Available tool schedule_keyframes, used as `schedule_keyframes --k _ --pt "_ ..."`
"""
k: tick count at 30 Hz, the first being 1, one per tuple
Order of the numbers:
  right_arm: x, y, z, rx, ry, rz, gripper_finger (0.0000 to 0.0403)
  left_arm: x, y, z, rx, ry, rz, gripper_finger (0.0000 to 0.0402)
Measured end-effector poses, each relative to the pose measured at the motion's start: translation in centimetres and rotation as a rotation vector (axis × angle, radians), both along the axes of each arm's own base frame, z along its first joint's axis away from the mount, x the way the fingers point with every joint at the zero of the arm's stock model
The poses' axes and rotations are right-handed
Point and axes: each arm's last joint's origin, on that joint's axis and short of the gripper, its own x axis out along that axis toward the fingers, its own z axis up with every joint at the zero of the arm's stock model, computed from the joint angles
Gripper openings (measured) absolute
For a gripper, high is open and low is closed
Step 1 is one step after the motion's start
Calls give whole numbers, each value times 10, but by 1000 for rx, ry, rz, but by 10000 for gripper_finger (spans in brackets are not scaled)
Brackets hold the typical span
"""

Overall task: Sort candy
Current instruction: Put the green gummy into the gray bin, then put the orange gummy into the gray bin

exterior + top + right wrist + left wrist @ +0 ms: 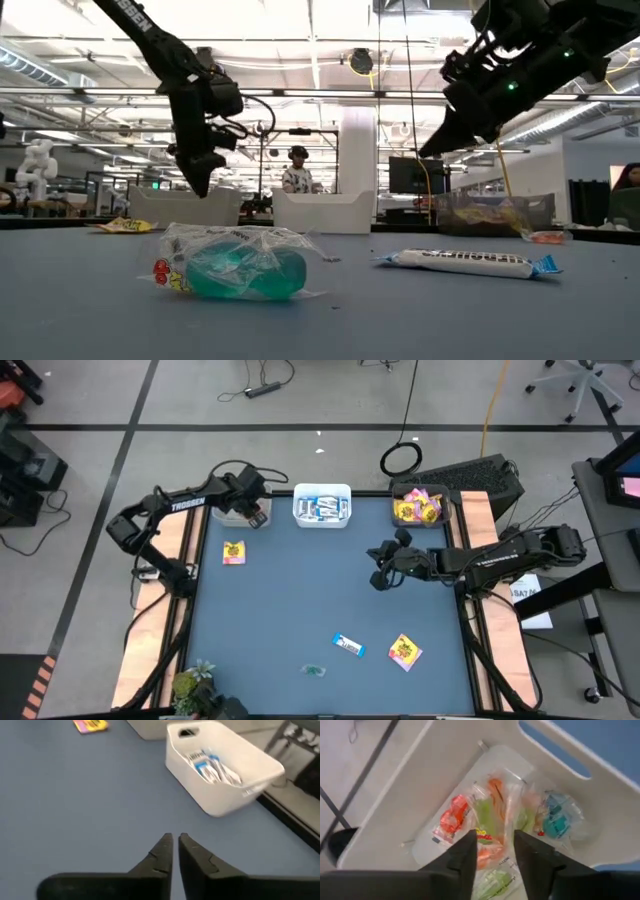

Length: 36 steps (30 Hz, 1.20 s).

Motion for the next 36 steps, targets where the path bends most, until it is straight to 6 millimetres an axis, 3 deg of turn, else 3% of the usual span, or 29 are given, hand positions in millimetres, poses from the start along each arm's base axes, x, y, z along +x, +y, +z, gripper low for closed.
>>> schedule_keyframes --k 6,11,15,19,28,36 --pt "-21 0 -5 48 153 -50 81 4 -13 17 72 -5 -52 169" --pt "-52 -3 -14 148 325 -243 128 10 -35 38 153 -72 -111 170" --pt "-70 -4 -20 200 409 -407 149 14 -60 50 221 -165 -182 170" --pt "-74 -10 -24 220 431 -517 152 18 -85 57 288 -299 -255 170" --pt "-74 -25 -42 401 497 -509 130 13 -134 41 314 -477 -382 170" --pt "-85 -33 -58 452 512 -545 122 2 -155 17 291 -579 -396 170"
